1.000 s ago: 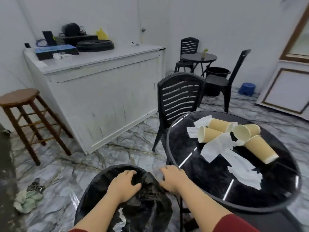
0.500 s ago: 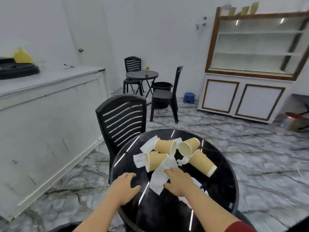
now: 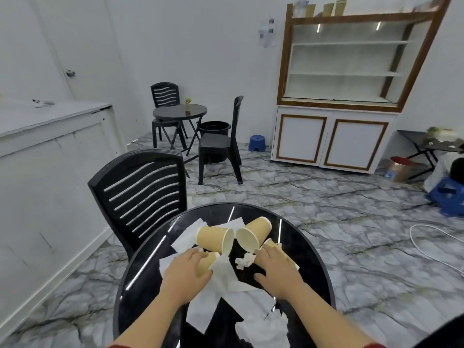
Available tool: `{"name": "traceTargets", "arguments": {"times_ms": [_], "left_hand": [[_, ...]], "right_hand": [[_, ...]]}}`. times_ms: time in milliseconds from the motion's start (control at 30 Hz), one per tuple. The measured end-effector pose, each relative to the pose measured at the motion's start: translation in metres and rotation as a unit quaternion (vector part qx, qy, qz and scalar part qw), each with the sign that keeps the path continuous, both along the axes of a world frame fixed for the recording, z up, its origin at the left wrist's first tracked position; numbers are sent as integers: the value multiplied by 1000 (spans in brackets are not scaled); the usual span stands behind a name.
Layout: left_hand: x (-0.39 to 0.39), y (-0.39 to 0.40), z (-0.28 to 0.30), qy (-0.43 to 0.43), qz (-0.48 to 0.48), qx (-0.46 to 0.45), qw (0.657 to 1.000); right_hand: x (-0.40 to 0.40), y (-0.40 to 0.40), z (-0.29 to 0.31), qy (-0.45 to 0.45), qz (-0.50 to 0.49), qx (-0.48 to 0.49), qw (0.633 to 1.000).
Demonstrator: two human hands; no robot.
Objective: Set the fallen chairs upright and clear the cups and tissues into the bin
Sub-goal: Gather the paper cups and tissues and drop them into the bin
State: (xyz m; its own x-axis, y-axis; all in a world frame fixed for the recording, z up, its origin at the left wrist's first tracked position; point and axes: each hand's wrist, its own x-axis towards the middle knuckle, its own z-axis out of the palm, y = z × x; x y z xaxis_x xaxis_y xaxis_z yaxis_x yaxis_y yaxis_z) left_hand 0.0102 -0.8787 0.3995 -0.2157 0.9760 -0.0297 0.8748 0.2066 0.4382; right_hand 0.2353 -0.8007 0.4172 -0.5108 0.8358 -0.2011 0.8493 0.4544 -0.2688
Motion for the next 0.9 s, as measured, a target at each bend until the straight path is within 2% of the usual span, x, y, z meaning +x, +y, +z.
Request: {"name": "traceTargets", "arguments": {"times_ms": [100,267,400,467,533,667,767,900], "left_hand": [[-5,18,-8,13,-6,0,1000],[-11,39,-10,22,-18,-2,1000],[-26,49,-22,-55,-29,-19,998],[-34,50,-29,-34,-32,-37,998],[-37,49,-37,-11,-28,-18,999],[-40,47,-45,-30,-27,-24,999],[-40,48,-47,-25,-36,-15,999],[-40,46,-40,-3,-56,-66,996]], "right_hand": [[2,13,0,-4,-12,33,999],[3,36,-5,7,-34,35,999],[4,53,-17,7,-39,18,999],[5,57,-27,12,-49,-1,999],[7,60,-36,14,-57,-13,998],[9,60,-50,20,-72,-28,997],[10,60,-57,12,-74,-10,997],[9,58,-58,11,-72,16,997]]}}
